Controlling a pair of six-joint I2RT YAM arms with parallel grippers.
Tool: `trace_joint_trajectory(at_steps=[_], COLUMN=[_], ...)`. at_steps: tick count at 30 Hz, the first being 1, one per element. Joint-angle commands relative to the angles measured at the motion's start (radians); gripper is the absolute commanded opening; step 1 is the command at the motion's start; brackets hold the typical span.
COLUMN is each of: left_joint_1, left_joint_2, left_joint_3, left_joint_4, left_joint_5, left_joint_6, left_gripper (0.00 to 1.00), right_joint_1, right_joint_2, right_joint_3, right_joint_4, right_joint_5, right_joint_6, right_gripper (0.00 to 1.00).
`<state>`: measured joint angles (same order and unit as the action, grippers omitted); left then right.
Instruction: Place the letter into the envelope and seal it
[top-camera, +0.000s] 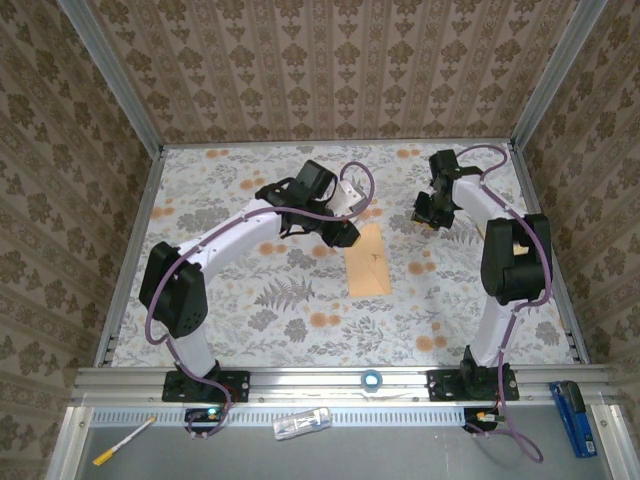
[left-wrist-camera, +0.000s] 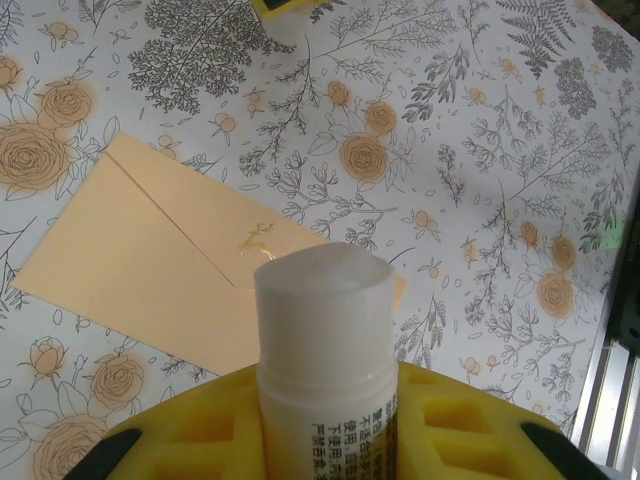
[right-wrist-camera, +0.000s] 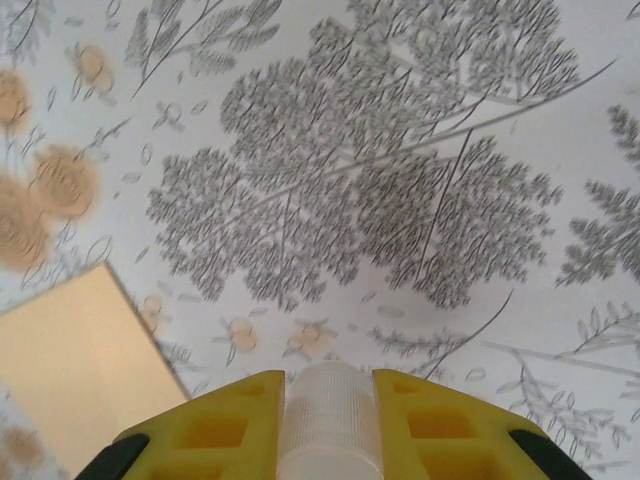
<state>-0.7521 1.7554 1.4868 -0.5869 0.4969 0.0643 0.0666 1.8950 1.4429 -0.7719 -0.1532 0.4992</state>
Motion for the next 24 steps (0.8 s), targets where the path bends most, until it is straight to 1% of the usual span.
trace_joint_trajectory(at_steps=[1, 6, 10, 13, 16, 19, 21, 24], left_joint_1=[-0.004, -0.006, -0.007, -0.010, -0.012, -0.013, -0.015, -0.020], left_joint_2=[-0.052, -0.076, -0.102, -0.128, -0.126, -0.122, -0.121, -0.119], left_joint_3=[-0.033, -0.082, -0.131, -0.169, -0.164, -0.152, -0.146, -0.135], left_joint_4=[0.033, 0.107, 0.185, 0.242, 0.230, 0.216, 0.211, 0.178], left_joint_5=[0.034, 0.098, 0.140, 0.178, 0.200, 0.233, 0.256, 0.255], left_joint_6=[0.017, 0.047, 0.074, 0.100, 0.132, 0.159, 0.172, 0.210], left_gripper=[0.00, 0.02, 0.02, 0.00, 0.00, 0.00, 0.00, 0.00], right_joint_1=[-0.004, -0.007, -0.008, -0.011, -0.011, -0.011, -0.011, -0.011], right_joint_2=[-0.057, -0.121, -0.166, -0.175, -0.194, -0.210, -0.214, -0.230], right_joint_3=[0.048, 0.076, 0.094, 0.114, 0.109, 0.109, 0.119, 0.120], right_joint_4=[-0.096, -0.148, -0.176, -0.213, -0.206, -0.215, -0.244, -0.270], right_joint_5=[-0.124, -0.226, -0.369, -0.497, -0.607, -0.681, -0.718, -0.756], right_joint_6=[-0.039, -0.058, -0.067, -0.083, -0.078, -0.081, -0.099, -0.118], right_gripper=[0.24, 0.24, 0.23, 0.24, 0.24, 0.24, 0.24, 0.24])
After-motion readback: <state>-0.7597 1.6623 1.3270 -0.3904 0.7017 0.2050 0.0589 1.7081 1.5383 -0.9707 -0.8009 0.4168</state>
